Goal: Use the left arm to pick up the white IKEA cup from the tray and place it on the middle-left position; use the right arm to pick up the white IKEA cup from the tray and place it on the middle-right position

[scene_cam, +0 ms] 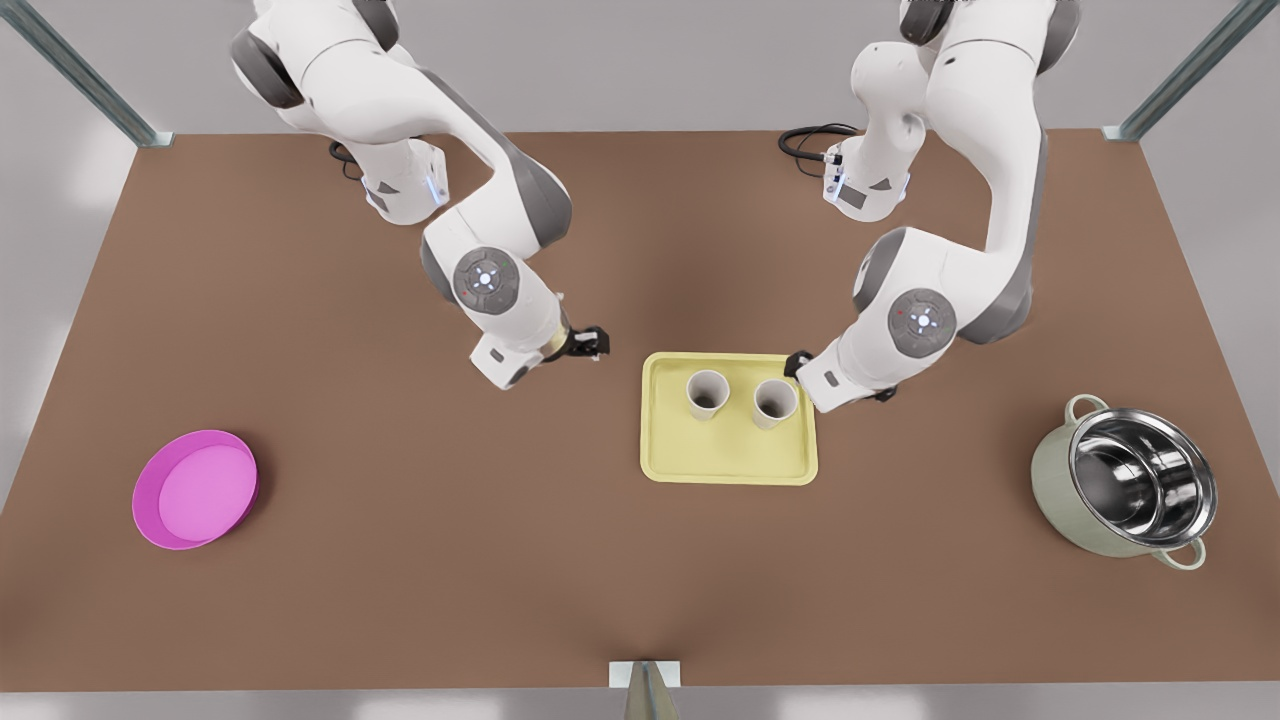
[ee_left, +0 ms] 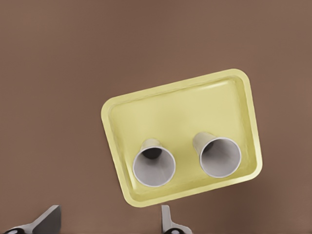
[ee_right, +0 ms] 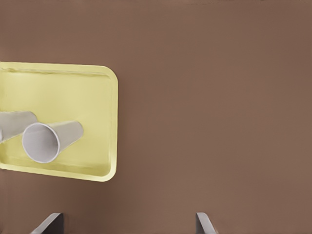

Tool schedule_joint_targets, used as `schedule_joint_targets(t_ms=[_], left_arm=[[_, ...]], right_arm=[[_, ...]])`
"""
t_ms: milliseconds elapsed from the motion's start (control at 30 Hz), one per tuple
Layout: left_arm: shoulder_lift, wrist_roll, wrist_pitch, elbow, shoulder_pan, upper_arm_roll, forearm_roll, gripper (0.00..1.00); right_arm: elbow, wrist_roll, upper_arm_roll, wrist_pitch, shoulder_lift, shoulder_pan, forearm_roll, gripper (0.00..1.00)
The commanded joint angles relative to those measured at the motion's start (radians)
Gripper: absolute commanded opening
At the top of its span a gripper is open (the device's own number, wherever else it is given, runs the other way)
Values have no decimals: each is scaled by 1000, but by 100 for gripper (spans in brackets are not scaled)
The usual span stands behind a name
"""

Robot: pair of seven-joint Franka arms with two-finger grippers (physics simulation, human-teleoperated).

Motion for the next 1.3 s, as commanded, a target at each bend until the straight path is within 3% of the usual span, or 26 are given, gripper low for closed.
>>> schedule_joint_targets(t_ms=[0,333,467,1267], left_arm=[[32,-213,76,0,-4,0,-3,100],[83,-204,230,-85,-24,2,11,100],[133,-198,285,-94,-6,6,56,100],[276,-191,443,-91,11,9,54,100]], right_arm=[[84,390,3,153,63,41,10,100],[118,387,-38,323,281,245,-15,100],[156,388,-75,323,307,253,-12,100],[154,399,-92,483,460,318,-13,98]])
